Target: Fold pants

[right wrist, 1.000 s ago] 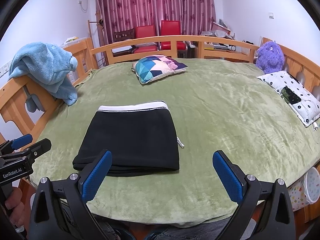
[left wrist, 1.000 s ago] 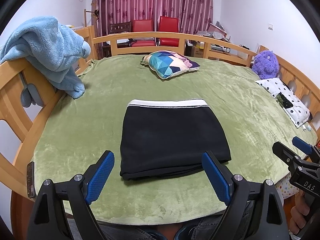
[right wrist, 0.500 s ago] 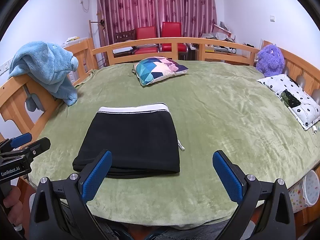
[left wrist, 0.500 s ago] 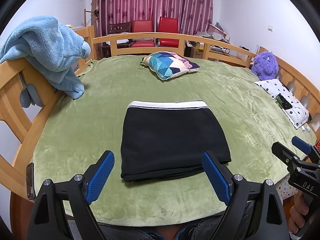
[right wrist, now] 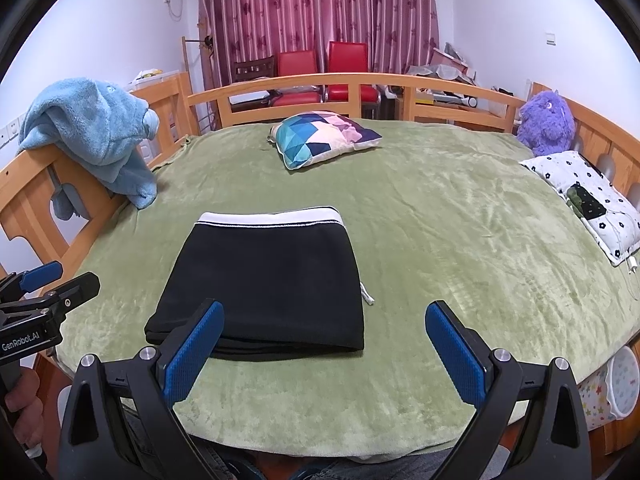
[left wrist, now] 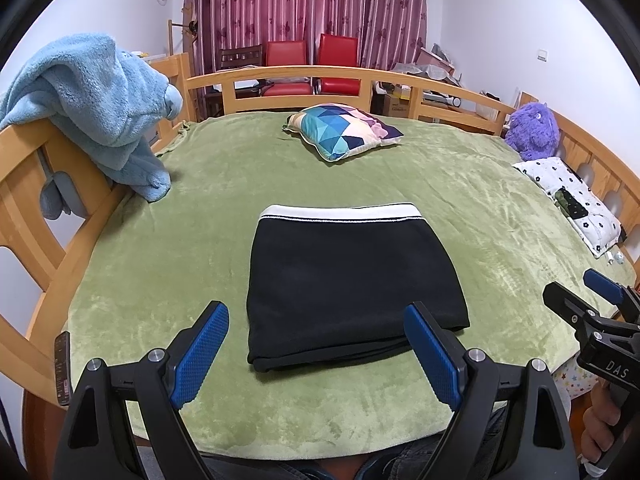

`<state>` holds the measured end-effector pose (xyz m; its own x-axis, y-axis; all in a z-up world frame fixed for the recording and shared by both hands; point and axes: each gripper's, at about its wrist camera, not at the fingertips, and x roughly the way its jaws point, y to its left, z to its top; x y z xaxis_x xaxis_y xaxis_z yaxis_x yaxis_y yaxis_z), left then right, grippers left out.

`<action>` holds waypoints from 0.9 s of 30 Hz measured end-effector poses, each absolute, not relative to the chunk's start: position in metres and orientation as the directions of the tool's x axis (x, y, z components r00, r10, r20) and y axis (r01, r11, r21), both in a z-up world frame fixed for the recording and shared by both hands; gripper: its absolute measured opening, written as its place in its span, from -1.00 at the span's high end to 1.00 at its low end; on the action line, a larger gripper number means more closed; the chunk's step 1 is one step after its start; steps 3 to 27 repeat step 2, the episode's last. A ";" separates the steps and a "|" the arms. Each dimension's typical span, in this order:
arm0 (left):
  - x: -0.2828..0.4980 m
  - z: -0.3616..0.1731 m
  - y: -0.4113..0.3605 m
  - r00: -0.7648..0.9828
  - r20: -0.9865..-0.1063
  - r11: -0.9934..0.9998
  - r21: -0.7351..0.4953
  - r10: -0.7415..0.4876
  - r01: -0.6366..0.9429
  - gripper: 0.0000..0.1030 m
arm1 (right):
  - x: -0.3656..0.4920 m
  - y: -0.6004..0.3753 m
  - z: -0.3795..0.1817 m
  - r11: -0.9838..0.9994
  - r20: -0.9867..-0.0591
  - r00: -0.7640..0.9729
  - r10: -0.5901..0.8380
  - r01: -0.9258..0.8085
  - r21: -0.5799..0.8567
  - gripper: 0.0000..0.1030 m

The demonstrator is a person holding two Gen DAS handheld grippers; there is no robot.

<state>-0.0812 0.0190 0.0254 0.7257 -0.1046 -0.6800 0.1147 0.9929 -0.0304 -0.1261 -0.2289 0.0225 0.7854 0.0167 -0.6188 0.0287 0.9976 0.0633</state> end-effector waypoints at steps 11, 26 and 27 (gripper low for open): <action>-0.075 0.023 0.020 0.727 -0.678 0.992 -0.027 -0.109 0.123 -0.73 | -0.120 -0.229 0.022 0.997 -0.622 0.782 0.023 0.025 0.069 -0.93; -0.075 0.023 0.020 0.727 -0.678 0.992 -0.027 -0.109 0.123 -0.73 | -0.120 -0.229 0.022 0.997 -0.622 0.782 0.023 0.025 0.069 -0.93; -0.075 0.023 0.020 0.727 -0.678 0.992 -0.027 -0.109 0.123 -0.73 | -0.120 -0.229 0.022 0.997 -0.622 0.782 0.023 0.025 0.069 -0.93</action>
